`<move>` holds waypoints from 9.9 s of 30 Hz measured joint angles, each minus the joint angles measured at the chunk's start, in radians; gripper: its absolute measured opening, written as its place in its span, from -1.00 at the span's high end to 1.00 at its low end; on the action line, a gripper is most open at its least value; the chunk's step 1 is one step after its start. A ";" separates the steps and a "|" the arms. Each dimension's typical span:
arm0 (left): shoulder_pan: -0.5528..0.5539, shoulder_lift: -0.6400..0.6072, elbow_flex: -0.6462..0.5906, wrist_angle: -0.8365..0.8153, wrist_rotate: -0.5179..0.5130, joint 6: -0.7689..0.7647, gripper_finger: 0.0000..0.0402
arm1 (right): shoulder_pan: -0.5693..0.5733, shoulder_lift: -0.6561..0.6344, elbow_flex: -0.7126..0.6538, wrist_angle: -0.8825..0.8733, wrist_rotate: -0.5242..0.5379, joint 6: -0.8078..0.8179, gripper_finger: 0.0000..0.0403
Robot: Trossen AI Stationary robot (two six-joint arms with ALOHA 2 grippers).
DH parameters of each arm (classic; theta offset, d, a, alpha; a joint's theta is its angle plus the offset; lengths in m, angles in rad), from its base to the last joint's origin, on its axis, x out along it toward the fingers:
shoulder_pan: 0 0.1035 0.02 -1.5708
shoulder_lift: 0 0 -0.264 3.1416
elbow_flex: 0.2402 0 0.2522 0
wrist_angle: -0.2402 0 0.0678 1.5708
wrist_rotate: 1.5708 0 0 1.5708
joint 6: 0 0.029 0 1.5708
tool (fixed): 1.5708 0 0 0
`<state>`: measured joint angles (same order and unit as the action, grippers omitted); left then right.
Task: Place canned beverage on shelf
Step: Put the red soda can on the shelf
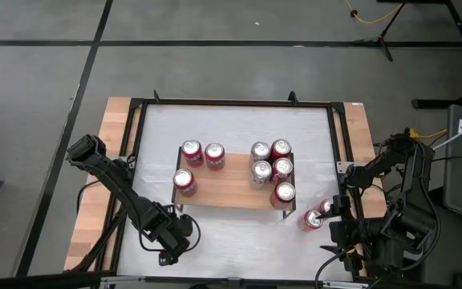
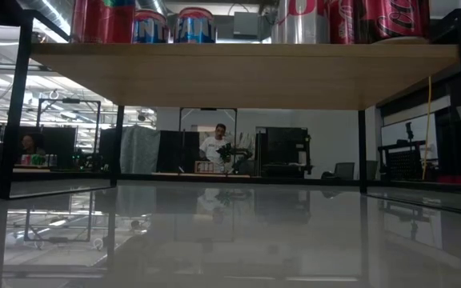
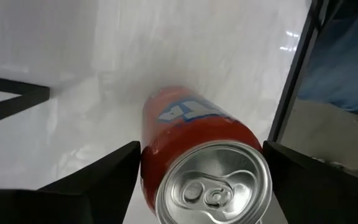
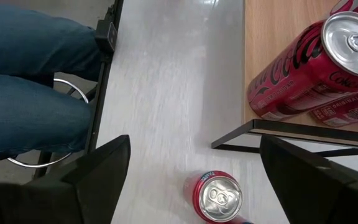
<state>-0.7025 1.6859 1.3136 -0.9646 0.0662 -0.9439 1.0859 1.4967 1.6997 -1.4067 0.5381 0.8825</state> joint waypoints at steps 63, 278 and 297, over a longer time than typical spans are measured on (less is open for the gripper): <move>-0.027 -0.004 0.000 0.023 0.050 -0.953 -0.29 | 0.000 0.000 0.000 0.000 0.000 -0.001 -0.72; 0.636 0.111 0.701 -0.522 -0.001 0.563 -0.46 | 0.000 0.000 0.000 0.000 0.000 0.001 -0.72; 0.634 0.111 0.700 -0.508 -0.002 0.560 -0.51 | 0.000 0.000 0.000 0.000 0.000 0.001 -0.72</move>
<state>-0.0681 1.7966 2.0132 -1.4727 0.0647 -0.3843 1.0859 1.4971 1.7000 -1.4067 0.5385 0.8833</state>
